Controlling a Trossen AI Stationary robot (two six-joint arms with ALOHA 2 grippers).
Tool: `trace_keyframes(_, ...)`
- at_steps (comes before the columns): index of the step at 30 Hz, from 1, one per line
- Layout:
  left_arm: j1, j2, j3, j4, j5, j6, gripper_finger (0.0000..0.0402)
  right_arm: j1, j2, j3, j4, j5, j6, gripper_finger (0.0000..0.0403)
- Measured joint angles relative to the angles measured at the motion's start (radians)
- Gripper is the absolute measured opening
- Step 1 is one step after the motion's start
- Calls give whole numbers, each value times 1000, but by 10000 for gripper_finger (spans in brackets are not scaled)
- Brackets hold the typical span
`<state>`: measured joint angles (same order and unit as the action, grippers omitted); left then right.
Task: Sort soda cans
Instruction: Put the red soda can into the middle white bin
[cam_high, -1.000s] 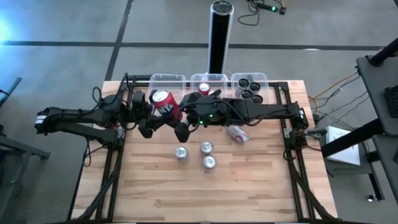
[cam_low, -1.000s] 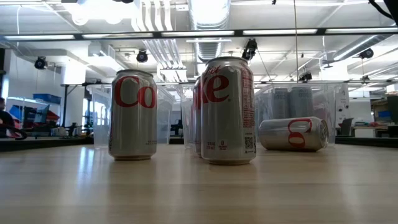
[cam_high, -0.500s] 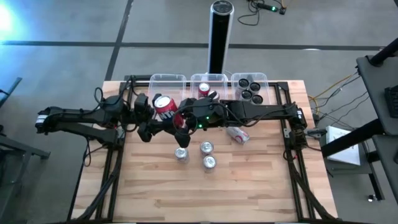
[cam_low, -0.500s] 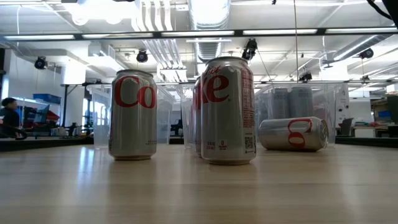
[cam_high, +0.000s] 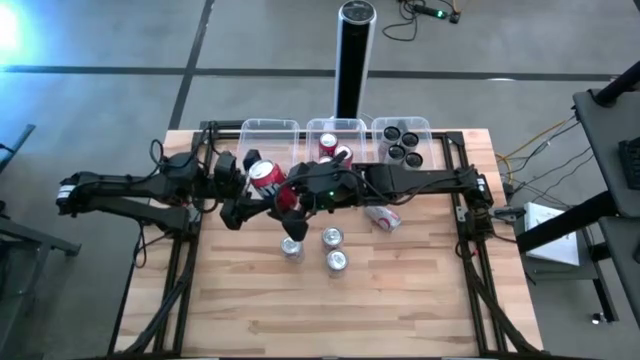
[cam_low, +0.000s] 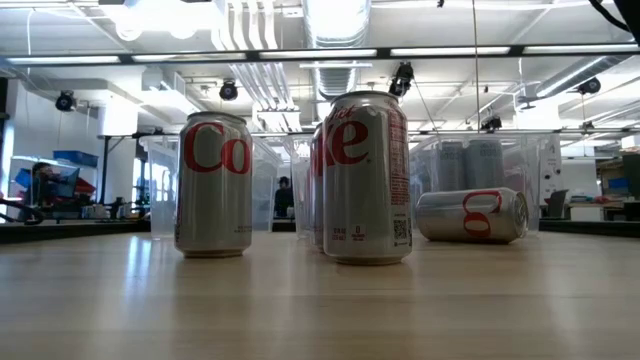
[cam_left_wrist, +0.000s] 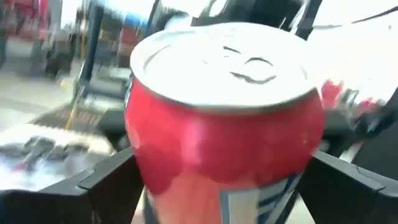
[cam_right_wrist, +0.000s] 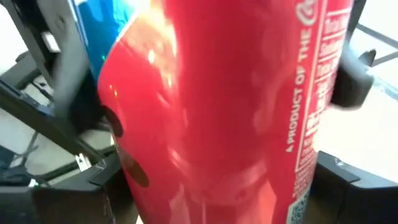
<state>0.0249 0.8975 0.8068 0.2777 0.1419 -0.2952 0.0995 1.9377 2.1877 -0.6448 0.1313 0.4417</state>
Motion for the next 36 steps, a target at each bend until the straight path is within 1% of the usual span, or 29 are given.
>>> trace_keyframes(2, 4, 2, 56, -151, 6, 20, 357, 0, 0, 0, -37, -1, 0, 302)
trace_keyframes(4, 4, 14, 127, -328, 7, 72, 358, 0, 0, 0, -83, -9, 0, 302)
trace_keyframes(7, 4, 48, 231, -566, 6, 141, 356, 1, 0, -1, -163, -42, -5, 302)
trace_keyframes(10, 5, 80, 307, -717, 3, 164, 353, 1, 0, -1, -230, -65, -5, 302)
trace_keyframes(13, 5, 112, 366, -829, 16, 180, 350, 4, 0, -1, -287, -76, -4, 302)
trace_keyframes(17, 5, 156, 405, -868, 72, 159, 350, 7, 11, -1, -303, -135, 4, 301)
trace_keyframes(20, 4, 187, 412, -860, 80, 153, 350, 8, 32, -2, -313, -180, 3, 302)
trace_keyframes(25, 3, 205, 410, -857, 81, 155, 350, 9, 58, -5, -323, -185, 16, 301)
trace_keyframes(29, 3, 212, 410, -893, 111, 164, 347, 8, 52, -4, -313, -184, 16, 302)
trace_keyframes(32, 3, 215, 409, -933, 112, 174, 340, 7, 52, -4, -316, -185, 14, 301)
trace_keyframes(36, 3, 217, 409, -905, 113, 175, 330, 7, 52, -4, -313, -192, 8, 302)
